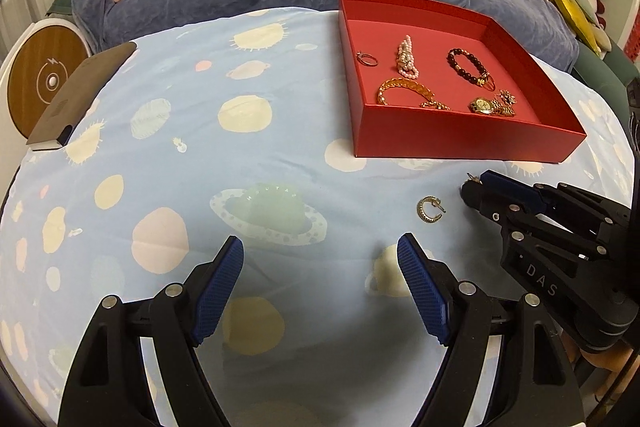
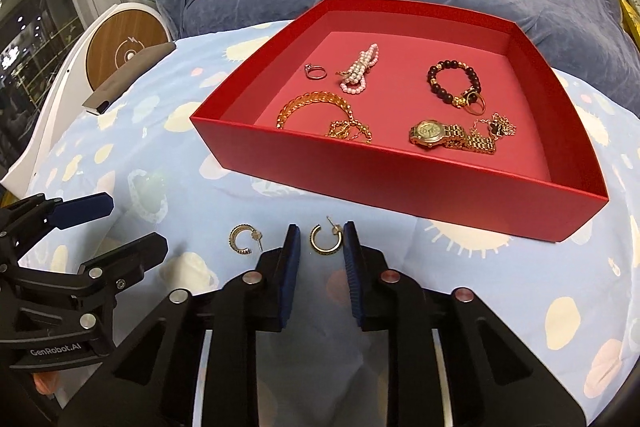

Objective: Organize jewelry
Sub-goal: 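Grasp a gold hoop earring with the left gripper while the right gripper grasps the other hoop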

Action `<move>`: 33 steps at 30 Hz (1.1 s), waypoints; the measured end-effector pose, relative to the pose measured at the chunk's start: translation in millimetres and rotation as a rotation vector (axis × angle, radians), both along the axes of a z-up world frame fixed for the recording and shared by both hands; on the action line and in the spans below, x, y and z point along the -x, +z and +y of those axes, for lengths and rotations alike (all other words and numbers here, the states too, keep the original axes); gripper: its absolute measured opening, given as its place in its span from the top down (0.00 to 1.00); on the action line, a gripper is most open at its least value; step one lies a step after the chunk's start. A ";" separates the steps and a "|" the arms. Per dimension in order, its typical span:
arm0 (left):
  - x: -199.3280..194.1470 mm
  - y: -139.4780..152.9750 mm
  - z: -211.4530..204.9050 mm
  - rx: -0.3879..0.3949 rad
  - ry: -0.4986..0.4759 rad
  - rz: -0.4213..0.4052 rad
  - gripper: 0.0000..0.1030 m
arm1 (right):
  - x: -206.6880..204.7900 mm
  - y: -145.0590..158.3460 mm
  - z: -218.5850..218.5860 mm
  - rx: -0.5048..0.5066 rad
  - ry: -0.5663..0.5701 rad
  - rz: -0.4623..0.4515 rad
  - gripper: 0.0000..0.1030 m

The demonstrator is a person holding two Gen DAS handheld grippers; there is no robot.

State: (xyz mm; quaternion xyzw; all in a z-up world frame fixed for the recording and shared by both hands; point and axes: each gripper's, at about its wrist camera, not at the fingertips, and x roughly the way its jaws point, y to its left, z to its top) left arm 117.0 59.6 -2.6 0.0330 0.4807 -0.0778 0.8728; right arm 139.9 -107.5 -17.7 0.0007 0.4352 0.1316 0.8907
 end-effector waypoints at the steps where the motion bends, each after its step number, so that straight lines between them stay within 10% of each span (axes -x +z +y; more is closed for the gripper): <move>1: -0.4 0.1 -1.0 0.000 -0.001 0.000 0.26 | 0.2 0.2 0.6 0.005 0.002 -0.002 0.84; 23: -7.4 -7.1 -28.4 0.040 -0.060 -0.012 0.27 | 13.7 19.5 -33.6 -0.062 -0.048 0.009 0.84; 33: -12.8 -16.7 -54.3 0.006 -0.104 -0.047 0.48 | 16.6 19.3 -46.5 -0.070 -0.070 0.014 0.85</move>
